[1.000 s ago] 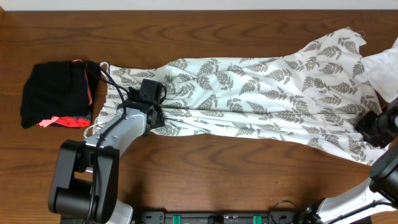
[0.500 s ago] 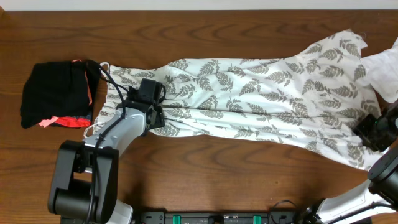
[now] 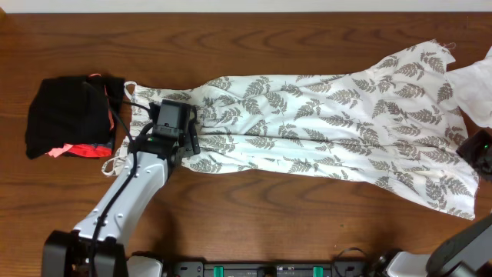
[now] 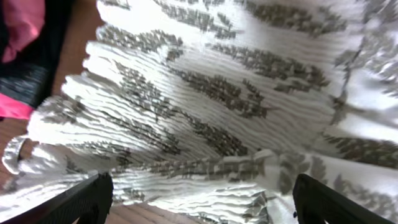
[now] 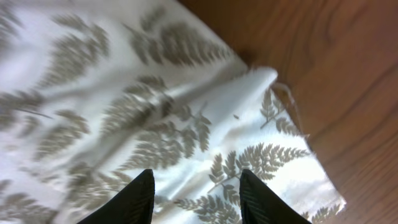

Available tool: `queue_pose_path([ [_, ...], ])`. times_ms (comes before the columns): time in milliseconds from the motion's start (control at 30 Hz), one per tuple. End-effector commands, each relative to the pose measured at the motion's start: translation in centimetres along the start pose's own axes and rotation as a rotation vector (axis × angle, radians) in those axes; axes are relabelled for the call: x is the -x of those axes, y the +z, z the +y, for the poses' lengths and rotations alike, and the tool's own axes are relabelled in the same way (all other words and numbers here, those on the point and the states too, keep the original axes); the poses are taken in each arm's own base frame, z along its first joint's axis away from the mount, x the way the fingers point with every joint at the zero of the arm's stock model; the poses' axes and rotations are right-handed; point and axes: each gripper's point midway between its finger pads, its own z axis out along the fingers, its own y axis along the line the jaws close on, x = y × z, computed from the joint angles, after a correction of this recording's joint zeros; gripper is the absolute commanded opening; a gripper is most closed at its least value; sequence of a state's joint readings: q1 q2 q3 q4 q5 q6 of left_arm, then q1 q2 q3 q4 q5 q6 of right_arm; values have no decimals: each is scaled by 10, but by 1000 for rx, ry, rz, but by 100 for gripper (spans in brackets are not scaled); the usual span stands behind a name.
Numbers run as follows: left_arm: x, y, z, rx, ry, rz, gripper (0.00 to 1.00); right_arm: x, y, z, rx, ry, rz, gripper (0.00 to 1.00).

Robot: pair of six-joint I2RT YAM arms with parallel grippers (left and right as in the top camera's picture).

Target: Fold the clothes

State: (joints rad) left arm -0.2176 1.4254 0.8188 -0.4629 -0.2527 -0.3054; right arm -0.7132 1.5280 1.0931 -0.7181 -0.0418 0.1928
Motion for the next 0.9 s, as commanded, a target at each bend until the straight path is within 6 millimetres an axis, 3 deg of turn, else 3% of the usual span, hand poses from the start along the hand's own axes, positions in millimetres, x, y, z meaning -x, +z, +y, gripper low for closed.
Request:
queue_pose_path([
  [0, 3, -3, 2, -2, 10, -14, 93, 13, -17, 24, 130, -47, -64, 43],
  [167, 16, -4, -3, -21, 7, -65, 93, 24, -32, 76, 342, -254, -154, 44],
  [333, 58, -11, -18, -91, -36, -234, 93, 26, -37, 107, 386, -443, -219, 45],
  [467, 91, -28, -54, -272, 36, -340, 93, 27, -38, 116, 320, -522, -241, 42],
  [667, 129, -41, -63, -249, 49, -289, 94, 45, -51, 132, 233, -575, -253, 45],
  [767, 148, -36, -72, -233, 62, -235, 97, 67, -60, 142, 221, -577, -204, 47],
  [867, 151, -19, -82, -228, 80, -169, 99, 89, -58, 152, 214, -580, -155, 51],
])
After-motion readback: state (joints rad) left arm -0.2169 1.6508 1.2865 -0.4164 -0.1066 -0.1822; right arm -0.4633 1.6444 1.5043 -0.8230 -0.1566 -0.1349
